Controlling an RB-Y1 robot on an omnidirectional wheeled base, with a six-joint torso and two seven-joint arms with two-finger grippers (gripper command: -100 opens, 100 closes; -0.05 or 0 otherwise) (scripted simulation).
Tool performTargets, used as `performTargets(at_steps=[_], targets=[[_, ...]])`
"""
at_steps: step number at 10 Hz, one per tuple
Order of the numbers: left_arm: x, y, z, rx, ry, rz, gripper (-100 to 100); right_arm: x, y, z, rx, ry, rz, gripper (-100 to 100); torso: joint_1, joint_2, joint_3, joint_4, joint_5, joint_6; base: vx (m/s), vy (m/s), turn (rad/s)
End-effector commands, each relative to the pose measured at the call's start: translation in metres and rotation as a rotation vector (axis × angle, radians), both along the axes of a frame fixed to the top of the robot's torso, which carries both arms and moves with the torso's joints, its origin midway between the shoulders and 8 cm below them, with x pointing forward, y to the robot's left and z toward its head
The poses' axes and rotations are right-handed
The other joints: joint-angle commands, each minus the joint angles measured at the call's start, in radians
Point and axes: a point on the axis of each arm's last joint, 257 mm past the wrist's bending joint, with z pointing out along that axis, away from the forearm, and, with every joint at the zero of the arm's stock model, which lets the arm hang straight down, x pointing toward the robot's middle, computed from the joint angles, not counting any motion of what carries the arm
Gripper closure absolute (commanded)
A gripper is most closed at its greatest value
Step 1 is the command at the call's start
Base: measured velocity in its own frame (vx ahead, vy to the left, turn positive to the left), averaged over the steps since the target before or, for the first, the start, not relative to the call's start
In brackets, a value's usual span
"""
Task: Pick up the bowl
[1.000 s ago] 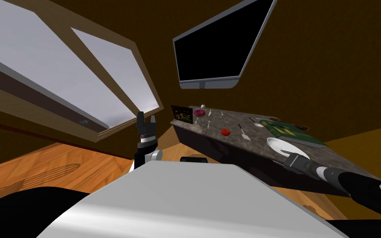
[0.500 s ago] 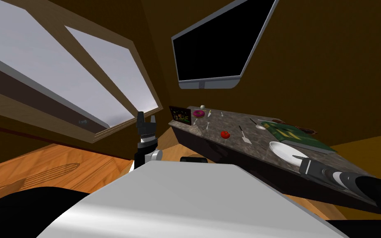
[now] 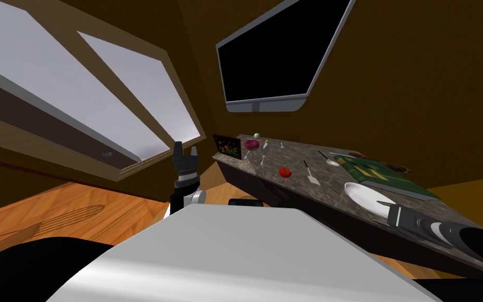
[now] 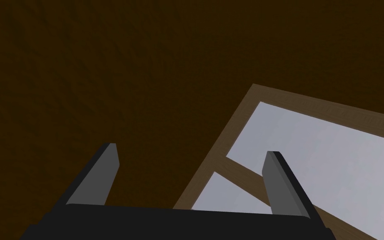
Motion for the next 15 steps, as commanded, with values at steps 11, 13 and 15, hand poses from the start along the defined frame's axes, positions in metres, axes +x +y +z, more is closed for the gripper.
performTargets(at_steps=[11,13,15], targets=[[0.000,0.000,0.000,0.000,0.000,0.000,0,-0.019,-0.003,-0.015,-0.005,0.000,-0.056,100,0.001,0.000,0.000,0.000,0.000,0.001,-0.008,-0.011,0.051],[0.000,0.000,0.000,0.000,0.000,0.000,0,-0.019,-0.003,-0.015,-0.005,0.000,-0.057,100,0.001,0.000,0.000,0.000,0.000,0.001,0.000,0.000,0.000],[0.000,0.000,0.000,0.000,0.000,0.000,0,-0.019,-0.003,-0.015,-0.004,0.000,-0.057,0,0.001,0.000,0.000,0.000,0.001,0.001,0.000,0.000,0.000]])
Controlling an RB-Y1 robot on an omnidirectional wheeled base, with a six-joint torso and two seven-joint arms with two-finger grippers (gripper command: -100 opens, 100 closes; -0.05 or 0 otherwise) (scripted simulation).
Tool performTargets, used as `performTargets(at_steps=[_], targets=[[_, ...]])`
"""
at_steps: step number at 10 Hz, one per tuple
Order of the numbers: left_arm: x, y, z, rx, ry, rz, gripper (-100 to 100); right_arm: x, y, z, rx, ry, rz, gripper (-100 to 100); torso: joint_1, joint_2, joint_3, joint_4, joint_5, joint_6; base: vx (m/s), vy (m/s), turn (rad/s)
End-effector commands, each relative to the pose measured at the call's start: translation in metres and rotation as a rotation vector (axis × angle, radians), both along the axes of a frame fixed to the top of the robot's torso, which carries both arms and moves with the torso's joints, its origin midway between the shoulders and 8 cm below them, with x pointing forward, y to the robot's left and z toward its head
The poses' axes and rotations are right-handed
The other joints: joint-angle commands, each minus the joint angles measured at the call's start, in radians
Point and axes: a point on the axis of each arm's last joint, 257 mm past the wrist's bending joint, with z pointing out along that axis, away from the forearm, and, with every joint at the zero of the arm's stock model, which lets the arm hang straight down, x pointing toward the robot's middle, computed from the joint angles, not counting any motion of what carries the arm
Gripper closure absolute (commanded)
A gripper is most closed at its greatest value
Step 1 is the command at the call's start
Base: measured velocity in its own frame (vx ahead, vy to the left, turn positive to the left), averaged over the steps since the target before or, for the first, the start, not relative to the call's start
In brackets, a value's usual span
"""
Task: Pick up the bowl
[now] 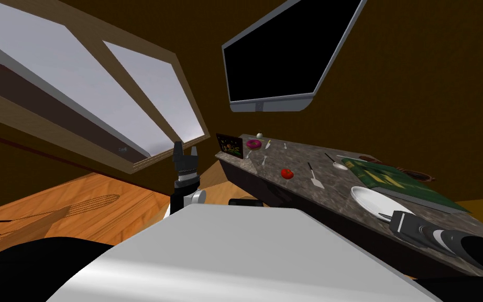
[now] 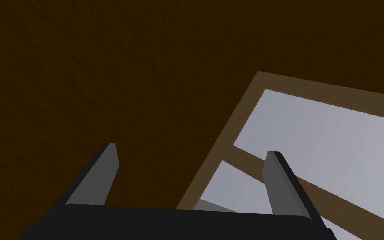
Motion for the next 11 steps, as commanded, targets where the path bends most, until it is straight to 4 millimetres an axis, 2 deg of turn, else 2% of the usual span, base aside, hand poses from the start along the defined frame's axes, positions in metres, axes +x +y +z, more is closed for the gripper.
performTargets(at_steps=[1,10,11], targets=[[0.000,0.000,0.000,0.000,0.000,0.000,0,0.005,0.001,0.003,0.000,-0.002,0.013,100,0.000,0.000,0.000,0.000,0.000,0.000,0.006,0.008,-0.086],[0.000,0.000,0.000,0.000,0.000,0.000,0,0.021,0.003,0.017,0.000,-0.005,0.057,100,0.004,0.000,0.000,0.000,0.003,0.001,0.010,0.014,-0.064],[0.000,0.000,0.000,0.000,0.000,0.000,0,0.020,0.003,0.017,0.002,-0.002,0.058,0,0.003,0.001,0.001,0.001,0.003,0.000,0.000,0.000,0.000]])
